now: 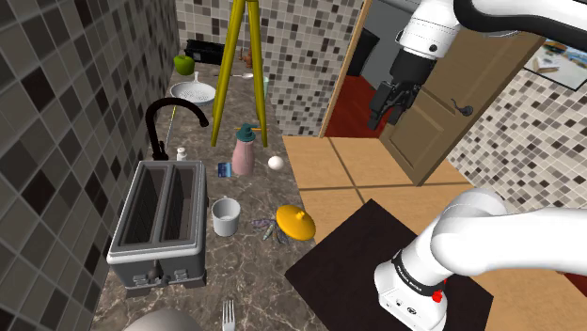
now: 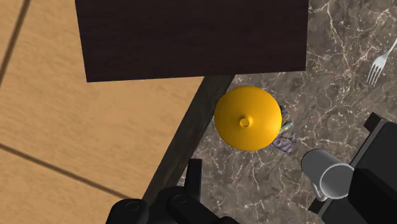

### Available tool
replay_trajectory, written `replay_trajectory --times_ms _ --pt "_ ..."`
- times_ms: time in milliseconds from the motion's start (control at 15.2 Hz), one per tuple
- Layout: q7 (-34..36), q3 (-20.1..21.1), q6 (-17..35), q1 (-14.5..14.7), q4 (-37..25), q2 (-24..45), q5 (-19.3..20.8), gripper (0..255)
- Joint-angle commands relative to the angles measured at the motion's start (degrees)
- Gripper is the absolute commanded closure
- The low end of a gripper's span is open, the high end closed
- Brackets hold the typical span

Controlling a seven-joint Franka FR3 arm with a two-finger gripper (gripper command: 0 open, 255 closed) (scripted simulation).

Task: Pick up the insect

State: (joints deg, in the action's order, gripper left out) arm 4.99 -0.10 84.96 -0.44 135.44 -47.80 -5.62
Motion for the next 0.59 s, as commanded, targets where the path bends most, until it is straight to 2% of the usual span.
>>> replay_trajectory --times_ms 0,528 --pt "0.00 0.00 0.00 0.00 0.00 0.00 0.00 0" --pt "-4.15 3.90 15.83 3.84 8.66 7.13 -0.40 0"
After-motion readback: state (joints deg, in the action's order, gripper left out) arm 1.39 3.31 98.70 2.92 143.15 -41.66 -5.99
